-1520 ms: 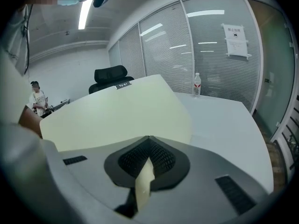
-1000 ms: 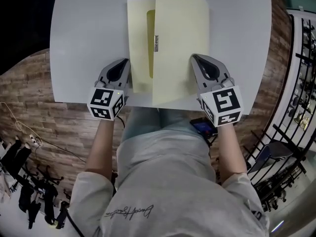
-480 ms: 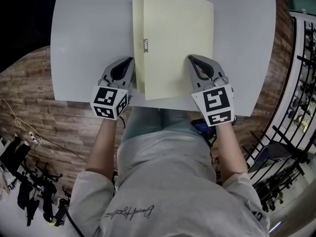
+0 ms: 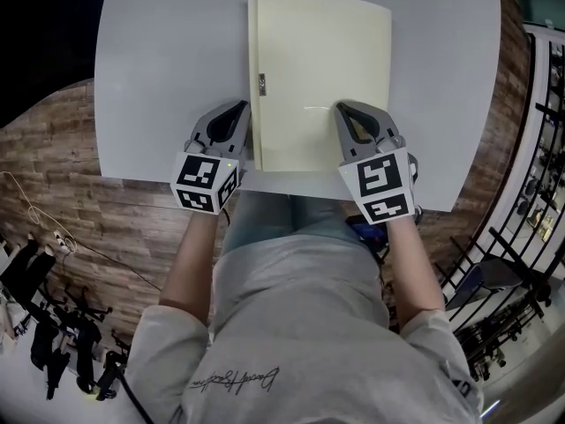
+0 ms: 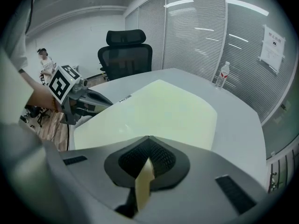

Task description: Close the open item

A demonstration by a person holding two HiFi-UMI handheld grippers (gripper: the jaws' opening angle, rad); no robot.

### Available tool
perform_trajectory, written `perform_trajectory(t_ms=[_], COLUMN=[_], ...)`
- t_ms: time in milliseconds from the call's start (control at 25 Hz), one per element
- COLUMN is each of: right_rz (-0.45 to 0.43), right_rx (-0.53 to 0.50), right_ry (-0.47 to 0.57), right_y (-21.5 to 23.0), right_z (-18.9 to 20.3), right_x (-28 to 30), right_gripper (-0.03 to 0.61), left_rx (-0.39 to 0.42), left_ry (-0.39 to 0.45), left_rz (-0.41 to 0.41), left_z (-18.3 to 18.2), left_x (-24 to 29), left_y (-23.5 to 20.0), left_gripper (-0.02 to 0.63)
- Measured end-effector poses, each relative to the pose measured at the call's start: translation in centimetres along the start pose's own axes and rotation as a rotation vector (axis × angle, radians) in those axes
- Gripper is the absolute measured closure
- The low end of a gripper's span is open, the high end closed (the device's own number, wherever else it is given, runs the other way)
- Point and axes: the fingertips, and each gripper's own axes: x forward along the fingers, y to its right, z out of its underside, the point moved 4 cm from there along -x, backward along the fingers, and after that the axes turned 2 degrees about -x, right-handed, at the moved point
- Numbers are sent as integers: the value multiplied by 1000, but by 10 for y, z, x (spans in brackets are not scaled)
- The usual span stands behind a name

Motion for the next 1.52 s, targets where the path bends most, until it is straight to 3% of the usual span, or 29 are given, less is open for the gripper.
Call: perform_trajectory(t_ms=[480, 960, 1520], right_rz=[-4, 48, 42], right_rx=[-14, -139, -125], right_ry=[-57, -149, -164], right_y=[-3, -9, -8], right_z=[7, 10, 10], right_x=[11, 22, 24], right_gripper=[566, 566, 566], left_rx=[3, -7, -4], left_ry=[-3, 0, 0], left_rz=[-8, -6, 6], left_z=[0, 0, -2], left_x=[2, 4, 3], left_y=[3, 5, 5], left_gripper=[606, 606, 606])
